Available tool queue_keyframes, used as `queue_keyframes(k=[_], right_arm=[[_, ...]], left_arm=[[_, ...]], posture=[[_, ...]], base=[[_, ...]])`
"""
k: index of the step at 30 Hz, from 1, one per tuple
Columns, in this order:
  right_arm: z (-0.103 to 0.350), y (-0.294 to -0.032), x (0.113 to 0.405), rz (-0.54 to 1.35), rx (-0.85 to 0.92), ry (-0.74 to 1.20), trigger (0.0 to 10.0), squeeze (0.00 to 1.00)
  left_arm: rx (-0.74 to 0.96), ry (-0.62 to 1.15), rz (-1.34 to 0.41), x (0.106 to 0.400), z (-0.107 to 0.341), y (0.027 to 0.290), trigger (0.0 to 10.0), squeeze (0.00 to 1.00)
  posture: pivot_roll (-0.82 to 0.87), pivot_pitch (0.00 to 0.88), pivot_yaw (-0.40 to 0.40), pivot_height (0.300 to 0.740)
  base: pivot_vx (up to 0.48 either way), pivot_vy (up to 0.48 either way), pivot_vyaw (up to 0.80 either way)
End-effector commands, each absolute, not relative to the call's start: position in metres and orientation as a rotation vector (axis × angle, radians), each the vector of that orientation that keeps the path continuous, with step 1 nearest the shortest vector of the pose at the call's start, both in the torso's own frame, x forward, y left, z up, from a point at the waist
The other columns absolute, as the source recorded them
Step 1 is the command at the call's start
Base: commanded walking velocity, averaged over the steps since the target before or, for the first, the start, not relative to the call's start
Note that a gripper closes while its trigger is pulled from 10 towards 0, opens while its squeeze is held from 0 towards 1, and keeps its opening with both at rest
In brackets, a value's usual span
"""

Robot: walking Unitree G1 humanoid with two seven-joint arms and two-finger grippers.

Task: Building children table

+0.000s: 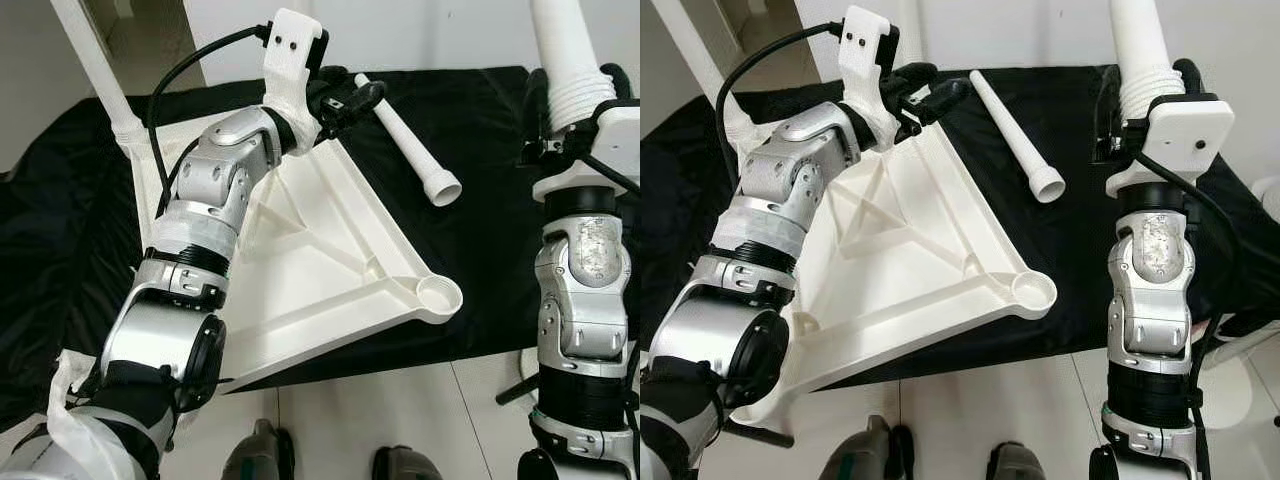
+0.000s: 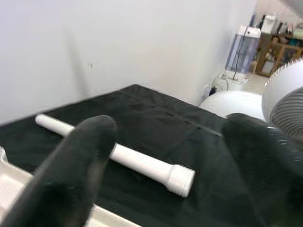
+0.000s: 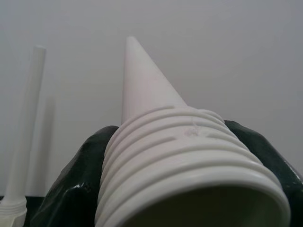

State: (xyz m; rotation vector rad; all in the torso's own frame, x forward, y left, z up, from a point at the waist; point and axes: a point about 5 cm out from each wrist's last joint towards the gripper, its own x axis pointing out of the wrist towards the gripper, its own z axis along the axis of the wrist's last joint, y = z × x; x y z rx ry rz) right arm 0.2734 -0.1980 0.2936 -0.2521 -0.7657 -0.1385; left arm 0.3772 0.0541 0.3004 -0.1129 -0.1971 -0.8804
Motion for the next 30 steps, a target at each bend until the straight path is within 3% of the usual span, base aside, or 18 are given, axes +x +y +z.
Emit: queue_keyframes(k=[1,9,10,11,12,21,30], right_arm=[[0.297,-0.191,0.272,-0.088,-0.239,-0.809,10.0,0.0],[0.289,-0.173,0.27,0.08,-0.255,-0.821,10.0,0.0],[0.287,-0.172,0.27,0.106,-0.257,-0.816,10.0,0.0],[0.287,-0.172,0.27,0.106,-0.257,-0.816,10.0,0.0],[0.281,-0.168,0.269,0.163,-0.281,-0.799,10.0,0.0],[0.267,-0.163,0.266,0.256,-0.326,-0.743,10.0,0.0],[0.258,-0.156,0.267,0.324,-0.358,-0.714,10.0,0.0]], left_arm=[[-0.172,-0.161,-1.006,0.375,0.3,0.052,10.0,1.0],[-0.361,-0.052,-1.171,0.369,0.308,0.046,10.0,1.0],[-0.401,-0.016,-1.202,0.368,0.31,0.045,10.0,0.0],[-0.401,-0.016,-1.202,0.368,0.31,0.045,10.0,0.0],[-0.546,0.078,-1.268,0.367,0.318,0.043,10.0,0.0],[-0.822,0.127,-1.413,0.363,0.34,0.049,10.0,0.0],[-0.844,0.167,-1.426,0.361,0.342,0.044,10.0,0.0]], posture=[[0.01,0.0,0.079,0.74],[0.01,0.0,0.073,0.74],[0.01,0.0,0.075,0.74],[0.01,0.0,0.075,0.74],[0.01,0.0,0.078,0.74],[0.0,0.0,0.083,0.74],[-0.01,0.0,0.081,0.74]], base=[[0.0,0.0,0.0],[0.0,0.0,0.0],[0.0,0.0,0.0],[0.0,0.0,0.0],[0.0,0.0,0.0],[0.0,0.0,0.0],[0.0,0.0,0.0]])
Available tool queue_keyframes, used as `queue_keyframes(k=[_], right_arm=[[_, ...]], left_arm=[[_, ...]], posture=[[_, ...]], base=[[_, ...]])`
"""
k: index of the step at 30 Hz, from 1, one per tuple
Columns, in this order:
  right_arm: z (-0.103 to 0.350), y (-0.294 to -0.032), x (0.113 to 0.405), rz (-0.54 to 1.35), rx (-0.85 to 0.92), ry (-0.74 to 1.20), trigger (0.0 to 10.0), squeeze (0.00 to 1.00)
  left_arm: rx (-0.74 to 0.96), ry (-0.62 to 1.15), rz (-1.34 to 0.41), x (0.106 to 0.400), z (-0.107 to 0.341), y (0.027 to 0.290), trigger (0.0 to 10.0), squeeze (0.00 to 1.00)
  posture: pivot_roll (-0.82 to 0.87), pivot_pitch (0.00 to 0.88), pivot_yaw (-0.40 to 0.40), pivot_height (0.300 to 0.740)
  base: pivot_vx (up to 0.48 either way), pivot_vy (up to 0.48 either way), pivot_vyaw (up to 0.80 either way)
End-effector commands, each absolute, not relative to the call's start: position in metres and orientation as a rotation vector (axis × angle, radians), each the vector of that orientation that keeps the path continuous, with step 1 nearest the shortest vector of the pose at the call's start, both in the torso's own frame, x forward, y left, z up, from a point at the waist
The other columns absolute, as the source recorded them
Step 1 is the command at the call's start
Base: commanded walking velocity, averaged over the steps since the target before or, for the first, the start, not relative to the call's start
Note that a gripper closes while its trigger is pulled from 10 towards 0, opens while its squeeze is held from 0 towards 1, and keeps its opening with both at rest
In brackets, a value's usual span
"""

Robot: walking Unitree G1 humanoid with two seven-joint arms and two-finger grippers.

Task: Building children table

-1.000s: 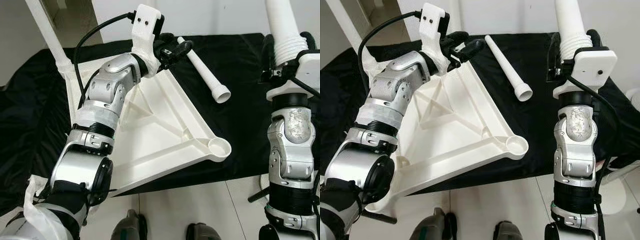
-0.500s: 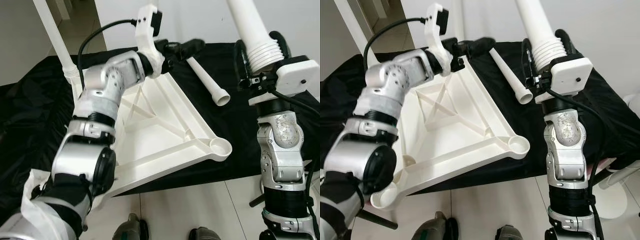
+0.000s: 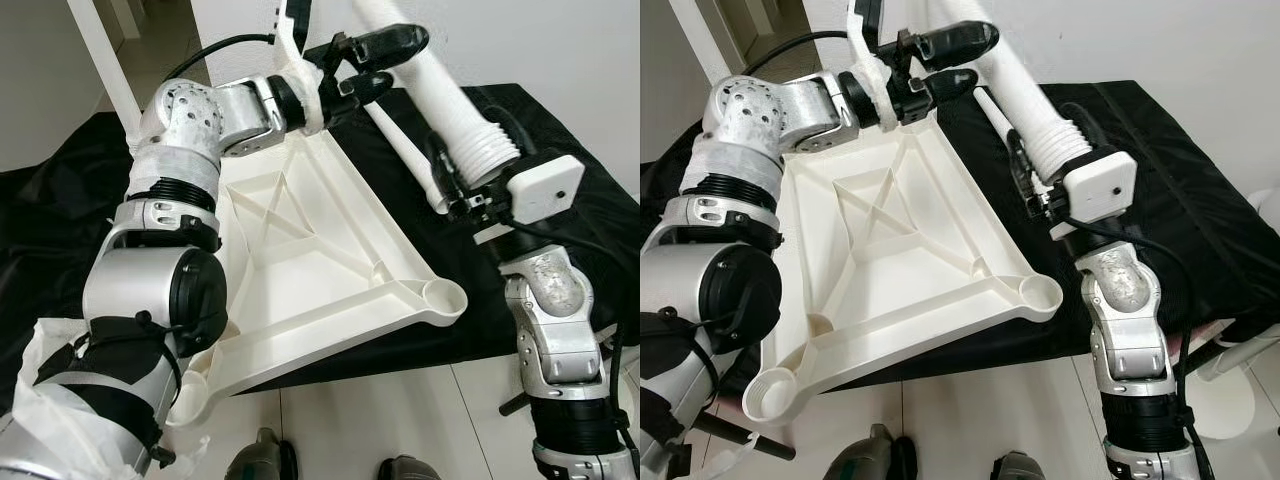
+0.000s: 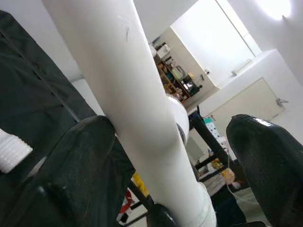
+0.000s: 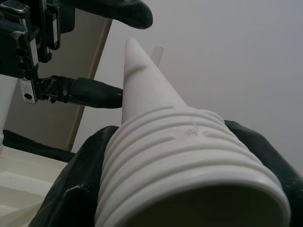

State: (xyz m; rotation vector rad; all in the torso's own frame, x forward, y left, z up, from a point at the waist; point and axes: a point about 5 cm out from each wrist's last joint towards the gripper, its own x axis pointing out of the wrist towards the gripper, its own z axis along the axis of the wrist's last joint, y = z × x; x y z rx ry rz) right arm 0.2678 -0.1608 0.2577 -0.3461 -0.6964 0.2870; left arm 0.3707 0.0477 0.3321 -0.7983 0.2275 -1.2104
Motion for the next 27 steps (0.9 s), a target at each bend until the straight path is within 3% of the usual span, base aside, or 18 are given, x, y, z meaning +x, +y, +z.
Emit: queue_keyframes(k=[1,15,27], right_arm=[[0.258,-0.156,0.267,0.324,-0.358,-0.714,10.0,0.0],[0.253,-0.143,0.269,0.382,-0.383,-0.703,10.0,0.0],[0.226,-0.122,0.255,0.422,-0.327,-0.64,10.0,0.0]], left_arm=[[-0.844,0.167,-1.426,0.361,0.342,0.044,10.0,0.0],[-0.782,0.19,-1.354,0.367,0.334,0.03,10.0,0.0],[-0.75,0.148,-1.122,0.389,0.34,0.034,10.0,0.0]], posture=[[-0.01,0.0,0.081,0.74],[-0.02,0.0,0.079,0.74],[-0.04,0.0,0.067,0.74]], base=[[0.0,0.0,0.0],[0.0,0.0,0.0],[0.0,0.0,0.0]])
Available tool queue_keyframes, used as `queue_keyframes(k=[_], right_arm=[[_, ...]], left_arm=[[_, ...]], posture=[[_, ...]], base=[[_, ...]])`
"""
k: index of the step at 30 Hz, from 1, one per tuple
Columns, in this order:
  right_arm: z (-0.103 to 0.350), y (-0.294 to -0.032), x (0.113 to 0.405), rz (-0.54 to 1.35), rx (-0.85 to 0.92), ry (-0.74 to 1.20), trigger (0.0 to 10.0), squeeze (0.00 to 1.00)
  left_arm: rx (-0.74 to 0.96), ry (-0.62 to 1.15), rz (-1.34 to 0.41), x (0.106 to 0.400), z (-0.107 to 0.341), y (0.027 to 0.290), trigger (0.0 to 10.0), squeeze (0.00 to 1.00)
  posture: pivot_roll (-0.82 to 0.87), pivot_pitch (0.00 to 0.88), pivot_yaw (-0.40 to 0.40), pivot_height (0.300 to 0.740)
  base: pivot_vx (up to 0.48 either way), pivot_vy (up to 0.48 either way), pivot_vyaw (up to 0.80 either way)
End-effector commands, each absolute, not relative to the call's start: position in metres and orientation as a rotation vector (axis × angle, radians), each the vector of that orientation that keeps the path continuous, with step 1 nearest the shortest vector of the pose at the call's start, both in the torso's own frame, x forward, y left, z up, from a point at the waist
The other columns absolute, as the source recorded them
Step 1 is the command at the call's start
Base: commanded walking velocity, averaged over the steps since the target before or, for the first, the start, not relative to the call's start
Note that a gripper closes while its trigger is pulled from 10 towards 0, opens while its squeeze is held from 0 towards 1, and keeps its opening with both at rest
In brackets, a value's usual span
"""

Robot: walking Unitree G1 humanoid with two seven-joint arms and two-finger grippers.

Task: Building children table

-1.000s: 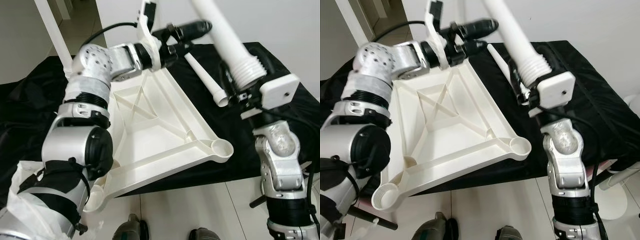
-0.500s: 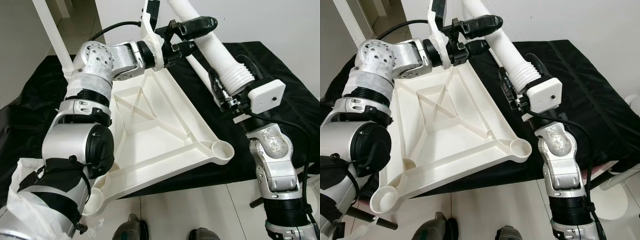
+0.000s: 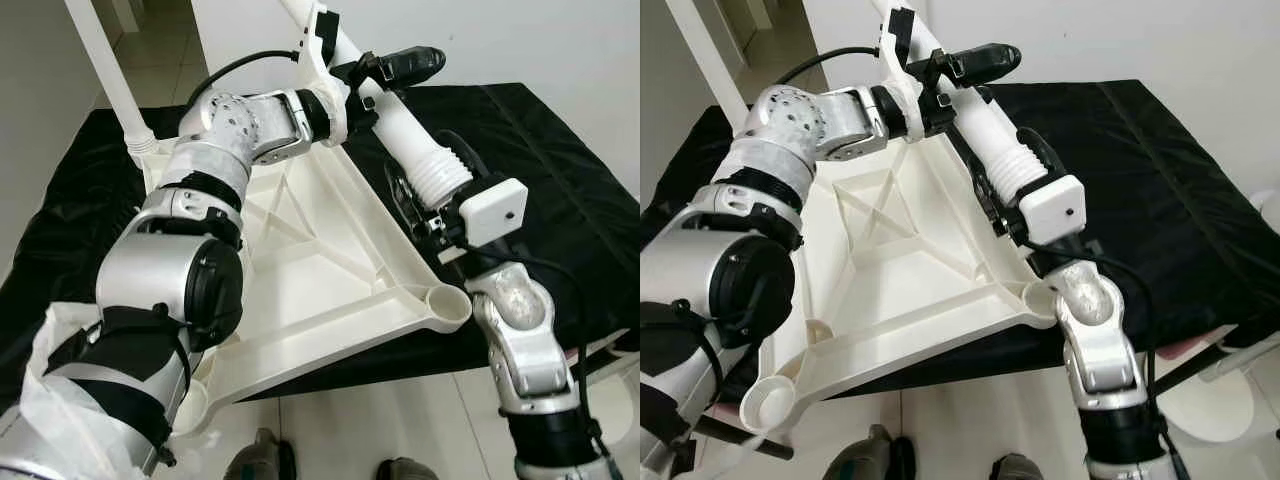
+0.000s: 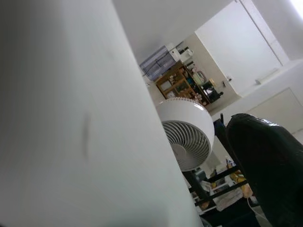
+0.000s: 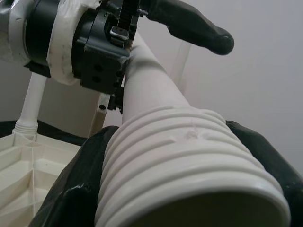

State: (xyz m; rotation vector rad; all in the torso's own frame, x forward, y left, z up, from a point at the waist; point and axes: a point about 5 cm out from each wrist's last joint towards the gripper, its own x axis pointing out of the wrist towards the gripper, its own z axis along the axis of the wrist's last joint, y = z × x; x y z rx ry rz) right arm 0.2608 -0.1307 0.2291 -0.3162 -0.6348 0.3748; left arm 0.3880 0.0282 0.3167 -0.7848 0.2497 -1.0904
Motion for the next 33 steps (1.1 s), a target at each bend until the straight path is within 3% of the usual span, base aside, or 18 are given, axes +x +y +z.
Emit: queue_keyframes(k=[1,13,14,16,17,32,33], right_arm=[[0.222,-0.121,0.251,0.423,-0.321,-0.631,10.0,0.0],[0.213,-0.119,0.245,0.436,-0.332,-0.608,10.0,0.0],[0.213,-0.119,0.245,0.436,-0.336,-0.608,10.0,0.0],[0.213,-0.119,0.245,0.436,-0.339,-0.608,10.0,0.0],[0.213,-0.119,0.246,0.437,-0.344,-0.607,10.0,0.0],[0.213,-0.118,0.248,0.42,-0.297,-0.614,10.0,0.0],[0.212,-0.117,0.249,0.417,-0.276,-0.611,10.0,0.58]], left_arm=[[-0.73,0.122,-1.105,0.391,0.345,0.039,10.0,0.0],[-0.671,0.041,-1.035,0.397,0.36,0.054,9.7,0.0],[-0.669,0.029,-1.033,0.398,0.361,0.054,3.5,0.0],[-0.674,0.018,-1.028,0.399,0.362,0.055,3.5,0.0],[-0.682,0.018,-1.029,0.399,0.362,0.055,0.0,0.0],[-0.7,-0.003,-1.002,0.401,0.365,0.061,0.0,0.0],[-0.709,-0.006,-0.997,0.402,0.365,0.063,0.0,0.0]], posture=[[-0.04,0.0,0.067,0.74],[-0.04,0.0,0.066,0.74],[-0.04,0.0,0.064,0.74],[-0.04,0.0,0.064,0.74],[-0.03,0.0,0.062,0.74],[0.0,0.0,0.059,0.74],[0.0,0.0,0.059,0.74]], base=[[0.0,0.0,0.0],[0.0,0.0,0.0],[0.0,0.0,0.0],[0.0,0.0,0.0],[0.0,0.0,0.0],[0.0,0.0,0.0],[0.0,0.0,0.0]])
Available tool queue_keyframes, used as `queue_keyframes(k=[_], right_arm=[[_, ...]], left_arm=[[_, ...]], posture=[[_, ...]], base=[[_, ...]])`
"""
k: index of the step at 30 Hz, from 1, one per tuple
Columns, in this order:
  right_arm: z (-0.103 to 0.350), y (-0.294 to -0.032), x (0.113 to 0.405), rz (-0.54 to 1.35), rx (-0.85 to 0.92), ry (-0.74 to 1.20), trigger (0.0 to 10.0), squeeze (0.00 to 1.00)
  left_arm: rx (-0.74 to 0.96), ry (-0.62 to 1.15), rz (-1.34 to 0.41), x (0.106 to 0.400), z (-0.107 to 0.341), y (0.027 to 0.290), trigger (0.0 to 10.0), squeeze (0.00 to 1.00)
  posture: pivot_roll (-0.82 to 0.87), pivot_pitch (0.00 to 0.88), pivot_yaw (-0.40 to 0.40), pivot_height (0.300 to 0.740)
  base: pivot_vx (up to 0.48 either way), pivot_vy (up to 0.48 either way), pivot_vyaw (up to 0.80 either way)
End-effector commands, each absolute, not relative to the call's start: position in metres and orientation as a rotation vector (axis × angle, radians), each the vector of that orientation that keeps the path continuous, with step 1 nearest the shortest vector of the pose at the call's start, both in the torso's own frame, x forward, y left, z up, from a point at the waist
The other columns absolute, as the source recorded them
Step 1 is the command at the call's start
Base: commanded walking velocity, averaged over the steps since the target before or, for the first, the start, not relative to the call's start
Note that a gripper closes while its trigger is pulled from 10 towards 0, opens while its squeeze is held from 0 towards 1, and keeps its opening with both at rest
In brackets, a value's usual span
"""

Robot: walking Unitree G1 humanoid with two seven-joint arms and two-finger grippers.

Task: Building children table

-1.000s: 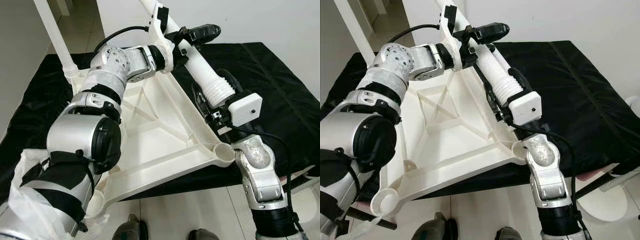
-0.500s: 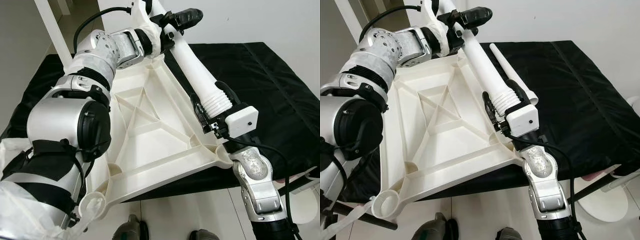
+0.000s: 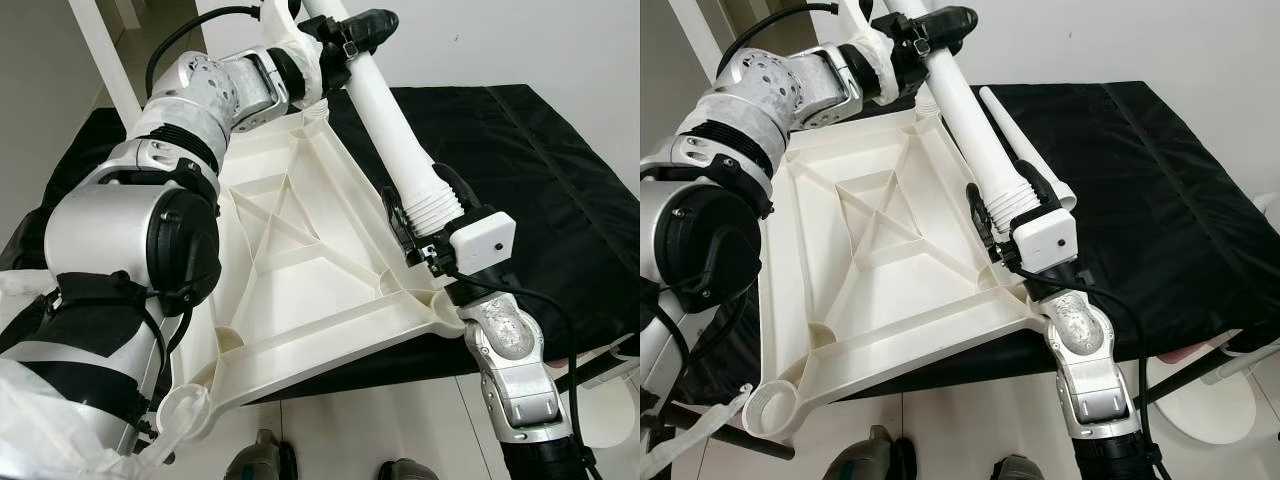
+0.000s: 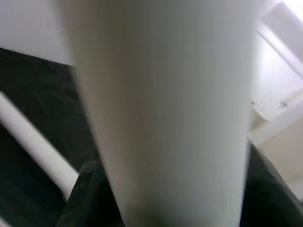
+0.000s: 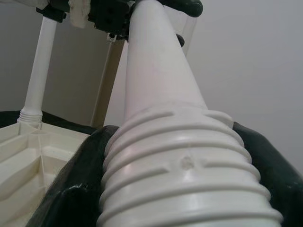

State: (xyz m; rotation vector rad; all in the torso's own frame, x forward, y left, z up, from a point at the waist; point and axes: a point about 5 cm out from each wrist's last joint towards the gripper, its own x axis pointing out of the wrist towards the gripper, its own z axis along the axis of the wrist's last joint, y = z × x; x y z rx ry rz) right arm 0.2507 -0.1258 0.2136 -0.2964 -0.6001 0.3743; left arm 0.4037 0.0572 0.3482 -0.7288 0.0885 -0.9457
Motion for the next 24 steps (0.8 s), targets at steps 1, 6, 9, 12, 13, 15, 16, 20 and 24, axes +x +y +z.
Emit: queue_keyframes(k=[1,6,9,12,13,15,16,20,24], right_arm=[[0.212,-0.117,0.249,0.417,-0.276,-0.611,10.0,0.58],[0.213,-0.121,0.25,0.403,-0.211,-0.602,10.0,1.0],[0.214,-0.125,0.25,0.392,-0.195,-0.598,10.0,1.0],[0.215,-0.129,0.251,0.372,-0.177,-0.592,10.0,1.0],[0.216,-0.133,0.254,0.332,-0.166,-0.579,10.0,1.0],[0.216,-0.133,0.254,0.332,-0.166,-0.579,10.0,1.0],[0.217,-0.137,0.258,0.284,-0.164,-0.557,10.0,0.0],[0.218,-0.143,0.266,0.213,-0.143,-0.515,10.0,0.0],[0.221,-0.145,0.271,0.184,-0.119,-0.497,10.0,0.0]], left_arm=[[-0.709,-0.006,-0.997,0.402,0.365,0.063,0.0,0.0],[-0.733,-0.001,-0.959,0.404,0.363,0.068,0.0,0.0],[-0.748,0.006,-0.912,0.406,0.36,0.07,0.0,0.0],[-0.751,0.004,-0.873,0.409,0.356,0.072,10.0,0.0],[-0.735,-0.008,-0.864,0.409,0.355,0.074,10.0,0.0],[-0.735,-0.008,-0.864,0.409,0.355,0.074,10.0,0.0],[-0.723,-0.022,-0.861,0.41,0.355,0.074,10.0,0.0],[-0.668,-0.065,-0.866,0.41,0.356,0.072,10.0,0.0],[-0.594,-0.117,-0.876,0.409,0.354,0.066,10.0,0.0]], posture=[[0.0,0.0,0.059,0.74],[0.0,0.0,0.056,0.74],[0.0,0.0,0.056,0.74],[-0.01,0.0,0.056,0.74],[-0.01,0.0,0.056,0.74],[-0.01,0.0,0.056,0.74],[-0.01,0.0,0.053,0.74],[-0.01,0.0,0.049,0.74],[-0.01,0.0,0.044,0.74]], base=[[0.0,0.0,0.0],[0.0,0.0,0.0],[0.0,0.0,0.0],[0.0,0.0,0.0],[0.0,0.0,0.0],[0.0,0.0,0.0],[0.0,0.0,0.0],[0.0,0.0,0.0],[0.0,0.0,0.0]])
